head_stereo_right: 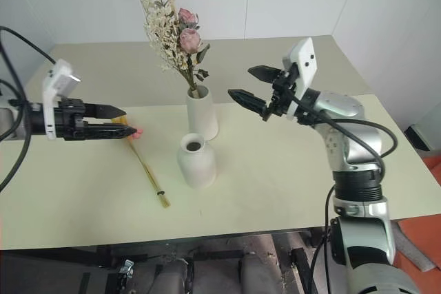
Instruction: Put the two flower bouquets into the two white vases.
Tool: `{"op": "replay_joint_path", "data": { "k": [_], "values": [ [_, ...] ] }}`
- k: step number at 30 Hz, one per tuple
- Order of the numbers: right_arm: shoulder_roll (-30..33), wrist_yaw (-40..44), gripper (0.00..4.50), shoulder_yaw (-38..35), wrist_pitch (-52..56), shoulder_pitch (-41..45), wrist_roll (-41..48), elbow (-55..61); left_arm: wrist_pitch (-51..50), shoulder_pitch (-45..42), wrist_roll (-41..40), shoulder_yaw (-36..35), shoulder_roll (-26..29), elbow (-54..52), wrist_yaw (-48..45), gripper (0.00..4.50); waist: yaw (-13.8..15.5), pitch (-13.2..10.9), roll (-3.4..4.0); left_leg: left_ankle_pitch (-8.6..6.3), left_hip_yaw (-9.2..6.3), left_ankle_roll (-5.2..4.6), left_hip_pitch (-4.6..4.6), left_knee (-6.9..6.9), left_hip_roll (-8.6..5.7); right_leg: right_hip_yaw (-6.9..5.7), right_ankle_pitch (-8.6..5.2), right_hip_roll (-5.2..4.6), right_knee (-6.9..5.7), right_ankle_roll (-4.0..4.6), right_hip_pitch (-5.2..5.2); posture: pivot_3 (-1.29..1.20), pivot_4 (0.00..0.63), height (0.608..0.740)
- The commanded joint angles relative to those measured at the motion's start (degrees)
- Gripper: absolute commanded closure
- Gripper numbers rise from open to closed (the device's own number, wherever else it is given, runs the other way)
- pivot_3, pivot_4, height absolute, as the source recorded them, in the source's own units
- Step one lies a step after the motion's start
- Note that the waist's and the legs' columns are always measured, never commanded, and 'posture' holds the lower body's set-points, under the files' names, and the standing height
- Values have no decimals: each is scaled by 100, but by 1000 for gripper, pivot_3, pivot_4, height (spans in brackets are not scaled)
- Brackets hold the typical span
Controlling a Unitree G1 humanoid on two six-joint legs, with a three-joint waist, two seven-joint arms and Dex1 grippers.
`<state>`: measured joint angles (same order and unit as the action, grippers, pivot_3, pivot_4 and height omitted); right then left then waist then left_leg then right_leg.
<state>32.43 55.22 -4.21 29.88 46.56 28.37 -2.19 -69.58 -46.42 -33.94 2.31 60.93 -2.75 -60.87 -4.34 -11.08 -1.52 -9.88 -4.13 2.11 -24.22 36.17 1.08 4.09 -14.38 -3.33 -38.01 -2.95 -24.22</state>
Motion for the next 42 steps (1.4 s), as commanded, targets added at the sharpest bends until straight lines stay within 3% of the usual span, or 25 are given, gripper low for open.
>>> {"op": "replay_joint_path", "data": {
  "k": [1, 3, 7, 10, 17, 24, 29, 32, 39, 42],
  "values": [
    [321, 676, 33, -48, 37, 136, 270, 90, -1592, -631, 102, 500, -273, -319, 771, 0, 34, 0, 0, 0, 0, 0, -1, 3, -1, -1, -2, 0, -1, -4, 3, 0, 150, 740],
    [424, 862, 33, -5, 48, 90, 287, 105, -2135, -964, 70, 465, -615, -43, 1272, 0, 36, 0, 0, 0, 0, 0, -1, 5, -1, -1, -3, 0, -1, -5, 3, 0, 150, 740],
    [507, 982, 33, 18, 66, 2, 308, 137, -2292, -1362, -417, 670, -874, 812, 2498, 0, 17, -1, -2, 0, -4, 0, -1, 9, -1, -2, -2, 0, -6, -3, 0, 0, 150, 740],
    [543, 1004, 33, 7, 90, -43, 326, 157, -2292, -1442, -1326, 738, -942, 1205, 3577, 0, 33, -1, -2, 0, -4, 0, 0, 6, -1, 0, 15, -2, -7, 26, -1, 0, 150, 740],
    [743, 1169, 33, -62, 99, -95, 332, 47, -2292, -1242, -4084, 358, -1465, 2048, 7179, 0, 149, -2, -4, 0, -12, 0, -6, 19, -14, -2, 18, -18, -8, 25, 3, 0, 150, 740],
    [849, 1268, 33, -15, 85, 23, 286, -154, -2277, -963, -5483, -557, -2244, 2510, 10380, 0, 183, -1, -5, -1, -14, 1, -7, 24, -17, -2, 22, -21, -8, 27, 3, 0, 150, 740],
    [857, 1272, 33, -6, 76, 42, 275, -185, -1205, -291, -7519, -62, -2235, 2027, 12396, 0, 183, -1, -5, -1, -15, 2, -7, 24, -18, 2, 23, -23, -10, 29, 1, 0, 150, 740],
    [872, 1229, 33, -19, 74, -26, 276, -112, -745, -117, -7905, 47, -2270, 1750, 13050, 0, 225, 0, -7, -1, -17, 3, -8, 31, -20, 1, 25, -28, -10, 29, 4, 0, 150, 740],
    [909, 1159, 33, -90, 112, -160, 329, 45, -589, -172, -7906, 34, -2435, 1796, 13338, 0, 280, 0, -7, 0, -13, 4, -8, 40, -29, 1, 28, -28, -7, 24, 12, 0, 150, 740],
    [889, 1090, 0, -125, 120, -154, 349, 52, -450, -234, -7906, 145, -2704, 2048, 13440, 608, 303, 0, -7, 0, -12, 5, -7, 42, -29, 0, 28, -27, -6, 24, 15, 0, 150, 740]
  ]
}}
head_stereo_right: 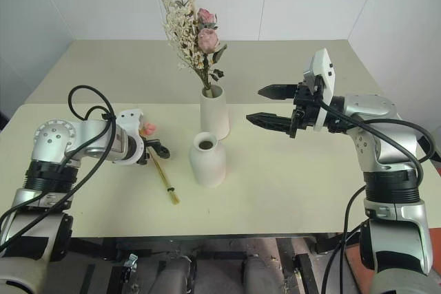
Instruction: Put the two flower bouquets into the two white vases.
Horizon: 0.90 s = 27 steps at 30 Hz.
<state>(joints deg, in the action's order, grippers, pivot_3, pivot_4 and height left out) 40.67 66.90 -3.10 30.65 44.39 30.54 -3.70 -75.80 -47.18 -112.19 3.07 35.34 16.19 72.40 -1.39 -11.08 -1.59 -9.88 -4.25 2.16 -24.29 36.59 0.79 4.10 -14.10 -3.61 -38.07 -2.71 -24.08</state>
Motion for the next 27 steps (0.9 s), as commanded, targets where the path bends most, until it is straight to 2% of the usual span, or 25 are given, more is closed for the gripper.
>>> {"op": "replay_joint_path", "data": {
  "k": [1, 6, 12, 13, 18, 23, 27],
  "values": [
    [63, -92, 0, -237, 44, 58, 136, 209, 223, -221, -71, 169, -236, 313, 106, 882, 23, 0, 0, 0, 0, 0, 0, 1, 0, 0, 0, 0, 0, 0, 0, 0, 150, 740],
    [87, -177, 0, -274, 115, 20, 194, 335, 169, -501, 97, 346, -398, 706, -90, 2455, 66, 1, -1, 0, 0, 0, 1, 7, -3, -2, 1, 0, 3, -3, 8, 0, 150, 740],
    [116, -275, 0, -382, 221, -82, 290, 427, -84, -756, 588, 224, -137, 914, -561, 4344, 63, 1, -1, 0, 0, 1, 0, 7, -3, -3, 2, 0, 4, -4, 9, 0, 150, 740],
    [99, -301, 0, -376, 200, -86, 280, 426, -130, -825, 720, 186, -90, 937, -689, 4467, 61, 1, -1, 1, 0, 1, 0, 7, -3, -3, 2, 0, 5, -4, 8, 0, 150, 740],
    [34, -369, 0, -359, 166, -21, 287, 353, -198, -1059, 1613, -50, 77, 951, -1515, 4467, 54, 1, -1, 1, 0, 1, -4, 7, -2, -3, 3, 3, 7, -4, 3, 0, 150, 740],
    [36, -394, 0, -395, 154, -87, 305, 334, 5, -990, 2765, -369, 254, 361, -2702, 4467, 40, 1, -1, 1, 0, 2, -9, 6, -1, -3, 3, 4, 9, -4, -1, 0, 150, 740],
    [34, -544, 0, -491, 179, -264, 323, 430, 1270, -458, 4457, -526, 765, -902, -4022, 4467, 4, 1, -1, 1, 1, 2, -8, 3, 1, -3, 3, 6, 11, -3, -1, 0, 150, 740]
  ]
}}
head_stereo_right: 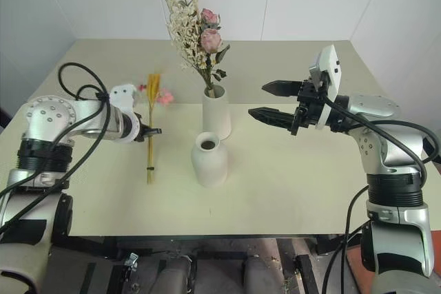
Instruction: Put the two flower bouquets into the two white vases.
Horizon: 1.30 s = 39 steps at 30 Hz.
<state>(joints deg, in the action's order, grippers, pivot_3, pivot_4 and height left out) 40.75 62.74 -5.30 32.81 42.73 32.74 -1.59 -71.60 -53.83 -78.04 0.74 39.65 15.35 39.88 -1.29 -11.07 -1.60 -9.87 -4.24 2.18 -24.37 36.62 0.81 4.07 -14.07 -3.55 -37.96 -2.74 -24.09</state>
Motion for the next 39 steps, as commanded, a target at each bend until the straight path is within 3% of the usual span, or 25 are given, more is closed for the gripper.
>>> {"op": "replay_joint_path", "data": {
  "k": [1, 5, 10, 17, 25, 29, 39],
  "values": [
    [28, -163, 0, -308, -28, -173, 126, 278, 1194, 379, 1388, -344, 453, -1073, -1147, 4467, -14, 0, 0, 1, 1, 1, 0, -2, 1, 0, 0, 0, 0, 0, -1, 0, 150, 740],
    [51, -294, 0, -455, 10, -426, 215, 446, 2086, 628, 2046, -850, 750, -1371, -2719, 4467, 4, 0, 0, 2, 3, 3, -1, -6, 2, 1, 0, 0, 0, 1, -3, 0, 150, 740],
    [72, -445, 0, -614, 97, -462, 324, 462, 3378, 679, 2628, -1296, 689, -1608, -4676, 4467, 28, 0, 0, 3, 3, 3, 2, -5, 3, -3, 3, 0, 12, 2, 7, 0, 150, 740],
    [183, -486, 0, -689, 94, -654, 345, 579, 3053, 365, 1900, -1829, 794, -1482, -7009, 4467, 4, 0, 0, 2, 3, 2, -1, -6, 7, -3, 3, 2, 14, 1, 4, 0, 150, 740],
    [584, -188, 0, -886, 182, -1025, 442, 518, 2889, 79, 1739, -1750, 1090, -1017, -9744, 4467, -52, 0, 0, 2, 4, 2, 1, -5, 9, -4, 2, 4, 10, -1, 5, 0, 150, 740],
    [668, -114, 0, -924, 150, -1122, 414, 472, 2990, -186, 1917, -1575, 833, -759, -10388, 4467, -87, 0, 0, 3, 4, 1, 3, -6, 13, -4, -1, 8, 9, -6, 6, 0, 150, 740],
    [1014, 411, 0, -1027, 448, -1278, 797, 532, 3393, -367, 2413, -1254, -287, -626, -10792, 4467, -110, -1, 0, 2, 3, 1, 1, -5, 13, -4, 1, 9, 9, -2, 6, 0, 150, 740]
  ]
}}
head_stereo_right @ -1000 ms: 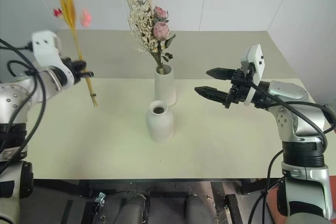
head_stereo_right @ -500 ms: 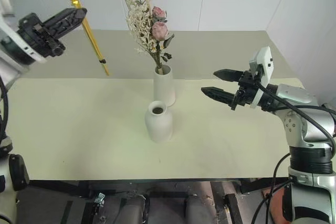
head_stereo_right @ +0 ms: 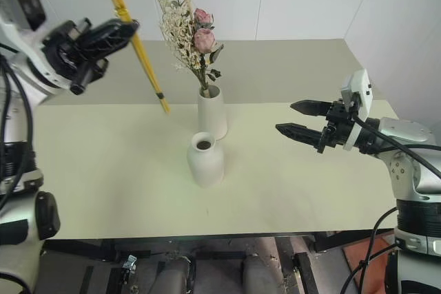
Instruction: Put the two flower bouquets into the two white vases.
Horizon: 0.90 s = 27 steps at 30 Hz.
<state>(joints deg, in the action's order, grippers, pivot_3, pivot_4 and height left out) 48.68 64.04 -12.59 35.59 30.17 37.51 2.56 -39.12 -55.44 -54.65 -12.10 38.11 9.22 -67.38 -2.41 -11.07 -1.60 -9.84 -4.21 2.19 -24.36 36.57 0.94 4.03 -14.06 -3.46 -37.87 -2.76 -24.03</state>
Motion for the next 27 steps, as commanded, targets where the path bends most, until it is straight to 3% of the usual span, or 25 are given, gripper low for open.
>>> {"op": "replay_joint_path", "data": {
  "k": [1, 9, 27],
  "values": [
    [358, 642, 0, -330, 207, -92, 457, 76, 237, -255, 184, 115, -290, 42, -105, 4467, 5, 0, 0, 0, 0, 0, 0, 0, 0, 0, 0, 0, -1, -1, 0, 0, 150, 740],
    [750, 1681, 0, -490, 15, -571, 760, 312, 582, -546, 705, 483, -984, 470, -427, 4467, -24, 0, 0, -1, 0, -2, 3, 6, -1, 0, -5, 0, 3, -11, 8, 0, 150, 740],
    [717, 1668, 0, -634, -162, -316, 781, 389, 684, -449, 1199, 724, -1392, 583, -795, 4467, -11, 0, 0, -1, 0, -2, 5, 7, -2, 2, -14, 0, -5, -27, 7, 0, 150, 740]
  ]
}}
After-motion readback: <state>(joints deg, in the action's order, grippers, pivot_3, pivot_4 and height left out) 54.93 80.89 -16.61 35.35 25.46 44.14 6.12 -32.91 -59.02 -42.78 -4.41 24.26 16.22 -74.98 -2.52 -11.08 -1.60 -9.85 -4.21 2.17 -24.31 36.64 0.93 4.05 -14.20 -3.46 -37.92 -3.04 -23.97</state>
